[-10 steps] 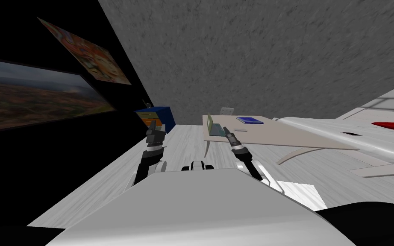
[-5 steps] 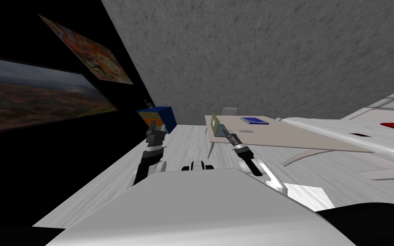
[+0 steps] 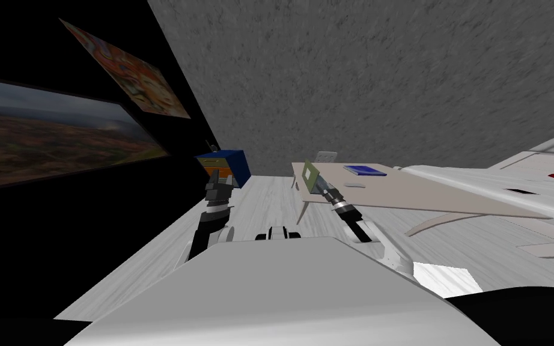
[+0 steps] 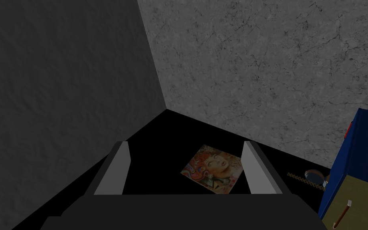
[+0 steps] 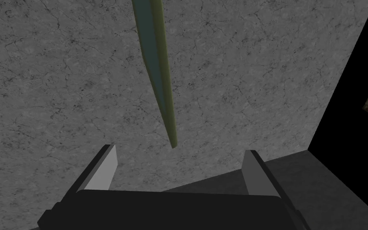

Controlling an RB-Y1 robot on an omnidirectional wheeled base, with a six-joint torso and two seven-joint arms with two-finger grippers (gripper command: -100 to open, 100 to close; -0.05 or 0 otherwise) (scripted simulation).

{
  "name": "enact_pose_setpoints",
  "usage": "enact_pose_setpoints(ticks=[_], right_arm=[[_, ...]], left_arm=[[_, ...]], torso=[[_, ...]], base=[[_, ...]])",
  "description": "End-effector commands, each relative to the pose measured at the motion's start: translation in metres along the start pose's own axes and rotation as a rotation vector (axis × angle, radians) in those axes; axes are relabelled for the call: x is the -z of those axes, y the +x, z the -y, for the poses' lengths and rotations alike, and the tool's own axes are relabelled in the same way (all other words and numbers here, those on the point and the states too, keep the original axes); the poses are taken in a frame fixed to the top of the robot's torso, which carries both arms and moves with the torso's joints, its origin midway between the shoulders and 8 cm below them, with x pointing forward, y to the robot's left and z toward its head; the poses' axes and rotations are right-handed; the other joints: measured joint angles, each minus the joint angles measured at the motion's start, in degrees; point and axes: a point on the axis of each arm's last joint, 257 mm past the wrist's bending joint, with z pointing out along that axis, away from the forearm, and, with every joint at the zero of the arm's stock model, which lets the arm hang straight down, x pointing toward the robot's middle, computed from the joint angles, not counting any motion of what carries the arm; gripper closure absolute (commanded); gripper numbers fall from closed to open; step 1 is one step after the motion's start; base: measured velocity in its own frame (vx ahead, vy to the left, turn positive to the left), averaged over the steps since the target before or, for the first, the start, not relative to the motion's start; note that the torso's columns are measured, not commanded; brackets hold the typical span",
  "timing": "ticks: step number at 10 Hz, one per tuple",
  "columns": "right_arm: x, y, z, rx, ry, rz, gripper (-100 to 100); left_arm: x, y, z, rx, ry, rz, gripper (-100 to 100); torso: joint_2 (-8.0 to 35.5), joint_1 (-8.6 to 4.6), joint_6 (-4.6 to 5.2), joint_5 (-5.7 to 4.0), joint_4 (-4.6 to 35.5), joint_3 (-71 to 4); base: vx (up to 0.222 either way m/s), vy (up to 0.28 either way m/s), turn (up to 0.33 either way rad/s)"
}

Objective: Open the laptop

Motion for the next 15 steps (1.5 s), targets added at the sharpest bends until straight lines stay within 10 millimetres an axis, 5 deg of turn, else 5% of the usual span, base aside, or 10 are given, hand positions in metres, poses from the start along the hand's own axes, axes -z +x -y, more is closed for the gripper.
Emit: enact_pose_setpoints(ticks=[1,12,15], right_arm=[[0.003,0.008,0.038,0.187,0.047,-0.065,-100],[0.011,-0.017,0.179,0.846,0.191,-0.269,-100],[0.009,-0.019,0.182,0.864,0.195,-0.273,-100]], left_arm=[[0.000,0.000,0.000,0.000,0.000,0.000,0],[0.000,0.000,0.000,0.000,0.000,0.000,0],[0.000,0.000,0.000,0.000,0.000,0.000,0]], torso=[[0.01,0.01,0.00,0.01,0.00,0.00],[0.06,-0.07,-0.01,-0.02,0.02,0.03],[0.06,-0.22,0.00,-0.06,0.01,0.04]], base=[[0.048,0.157,0.006],[0.040,0.123,0.006],[0.022,0.054,0.001]])
